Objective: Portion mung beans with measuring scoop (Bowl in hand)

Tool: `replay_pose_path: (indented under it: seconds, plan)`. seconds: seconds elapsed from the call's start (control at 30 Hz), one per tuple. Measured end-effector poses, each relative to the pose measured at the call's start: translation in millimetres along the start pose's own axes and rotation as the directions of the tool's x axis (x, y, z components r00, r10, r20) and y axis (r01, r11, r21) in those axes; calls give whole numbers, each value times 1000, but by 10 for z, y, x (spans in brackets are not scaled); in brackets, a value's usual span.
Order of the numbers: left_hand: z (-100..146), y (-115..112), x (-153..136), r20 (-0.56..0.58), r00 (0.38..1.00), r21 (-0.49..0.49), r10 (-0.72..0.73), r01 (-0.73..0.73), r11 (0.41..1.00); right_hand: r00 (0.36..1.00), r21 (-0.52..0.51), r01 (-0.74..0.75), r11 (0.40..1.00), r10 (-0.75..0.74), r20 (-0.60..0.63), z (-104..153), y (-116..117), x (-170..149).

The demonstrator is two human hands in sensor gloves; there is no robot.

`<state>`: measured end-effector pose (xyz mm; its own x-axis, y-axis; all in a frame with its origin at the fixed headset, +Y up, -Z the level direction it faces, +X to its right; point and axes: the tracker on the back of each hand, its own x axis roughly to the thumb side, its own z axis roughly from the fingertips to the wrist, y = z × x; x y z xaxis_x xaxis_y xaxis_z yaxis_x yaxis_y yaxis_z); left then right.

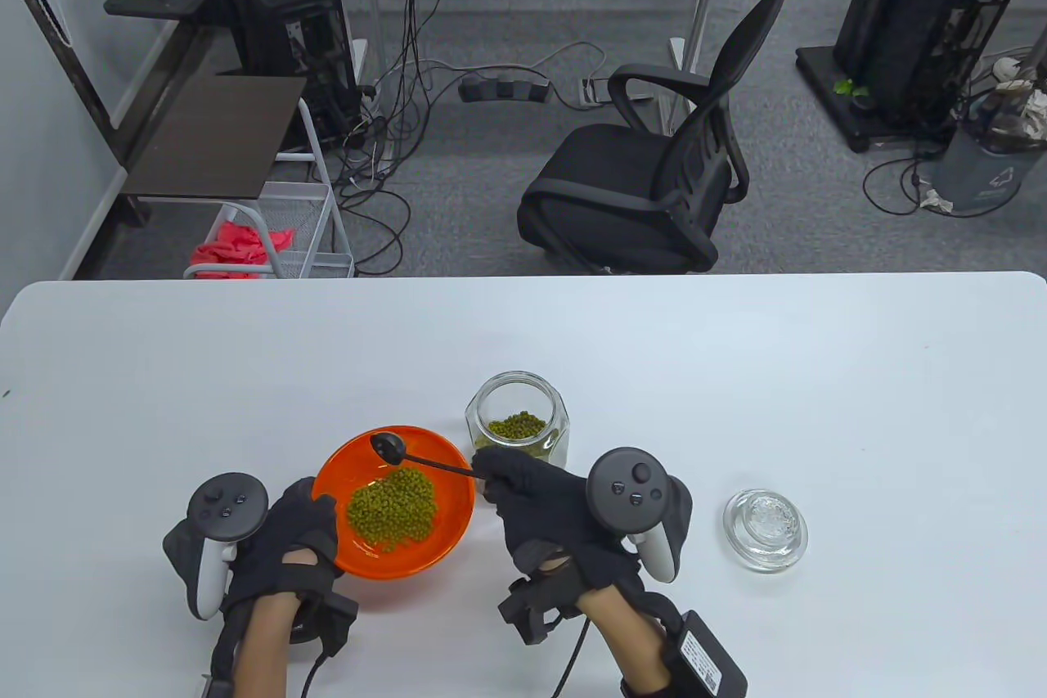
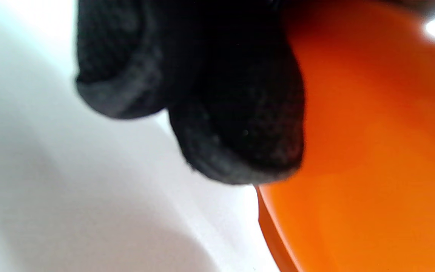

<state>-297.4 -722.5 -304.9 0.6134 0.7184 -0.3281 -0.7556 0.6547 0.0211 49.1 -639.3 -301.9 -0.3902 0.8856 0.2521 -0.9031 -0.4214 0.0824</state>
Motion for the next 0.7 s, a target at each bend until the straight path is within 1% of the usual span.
replay_pose_path:
  seconds: [0.33,0.7]
  plan:
    - [1,0,0,0,1000,1,0,0,1000,998,-91,59,994,-60,-11,12,-184,-29]
    - [0,4,-1,5,1000,2,5,-5,1000,994,-239,86,967,-99,-41,35,-445,-118]
